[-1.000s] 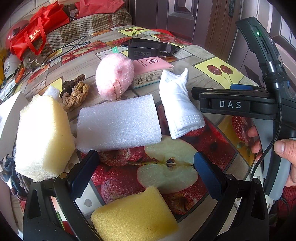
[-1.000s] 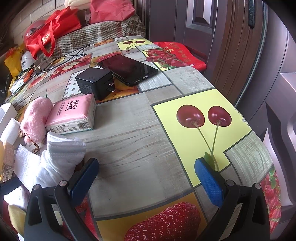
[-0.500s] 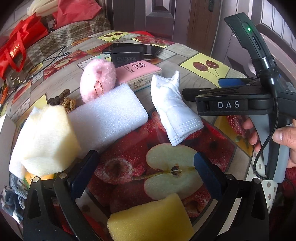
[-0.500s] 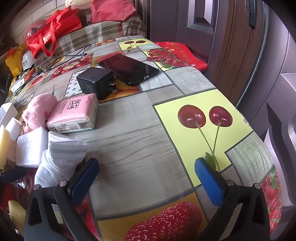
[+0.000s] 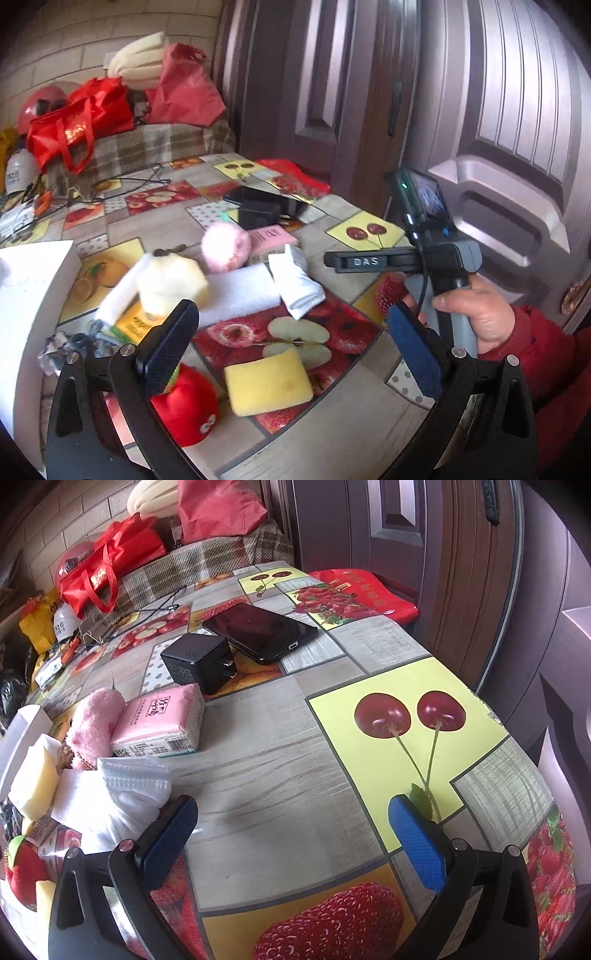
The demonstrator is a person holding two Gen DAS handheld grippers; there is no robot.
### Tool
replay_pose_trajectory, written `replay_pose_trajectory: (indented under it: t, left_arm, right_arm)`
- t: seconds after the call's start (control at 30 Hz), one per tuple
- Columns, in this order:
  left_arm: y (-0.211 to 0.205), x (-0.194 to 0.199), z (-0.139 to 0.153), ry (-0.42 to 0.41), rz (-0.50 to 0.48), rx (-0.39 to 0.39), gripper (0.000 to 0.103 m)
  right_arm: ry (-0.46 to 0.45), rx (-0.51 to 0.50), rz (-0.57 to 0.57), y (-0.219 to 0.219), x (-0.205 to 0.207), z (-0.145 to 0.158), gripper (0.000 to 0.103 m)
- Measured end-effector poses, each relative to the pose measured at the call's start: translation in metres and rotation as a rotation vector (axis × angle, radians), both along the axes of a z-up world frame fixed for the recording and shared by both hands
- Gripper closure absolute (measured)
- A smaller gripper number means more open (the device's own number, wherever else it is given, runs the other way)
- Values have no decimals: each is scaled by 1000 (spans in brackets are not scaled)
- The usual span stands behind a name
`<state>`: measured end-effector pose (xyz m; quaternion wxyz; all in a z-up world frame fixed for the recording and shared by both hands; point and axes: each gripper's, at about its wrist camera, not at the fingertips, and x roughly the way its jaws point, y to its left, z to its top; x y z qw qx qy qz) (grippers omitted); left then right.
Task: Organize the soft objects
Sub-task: 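Close right tool on the white mask while left tool grasps the red apple plush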
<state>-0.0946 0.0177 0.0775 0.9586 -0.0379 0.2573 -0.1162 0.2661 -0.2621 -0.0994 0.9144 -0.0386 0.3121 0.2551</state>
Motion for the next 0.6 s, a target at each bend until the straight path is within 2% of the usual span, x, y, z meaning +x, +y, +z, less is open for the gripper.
replay_pose_trajectory:
  t: [0.07,0.13,0.2,0.23,0.3,0.4,0.47,0.6]
  left_arm:
    - [30,-11,5,-24,84,-33,0]
    - [59,-15,3,-9,157,-75,0]
    - [79,-14,-5,63,218,-83,0]
    - [84,-13,-12,112,239,-70,0]
    - [86,-7,-25,197,263,-36,0]
    - [78,-4,-47,301,252,-31,0]
    - [69,-1,-56,329,212,-5,1]
    - [53,11,-64,350,188,69,9]
  right_arm:
    - [-27,94,29,-9,-6,6,0]
    - [-121,169,112,-12,-19,13,0]
    - [-186,170,191,-5,-32,20,0]
    - [-182,133,236,2,-38,21,0]
    - [-90,53,305,20,-39,18,0]
    - [-13,-9,378,39,-42,11,0]
    - [2,-19,407,48,-42,6,0]
    - [47,-2,449,59,-40,1,3]
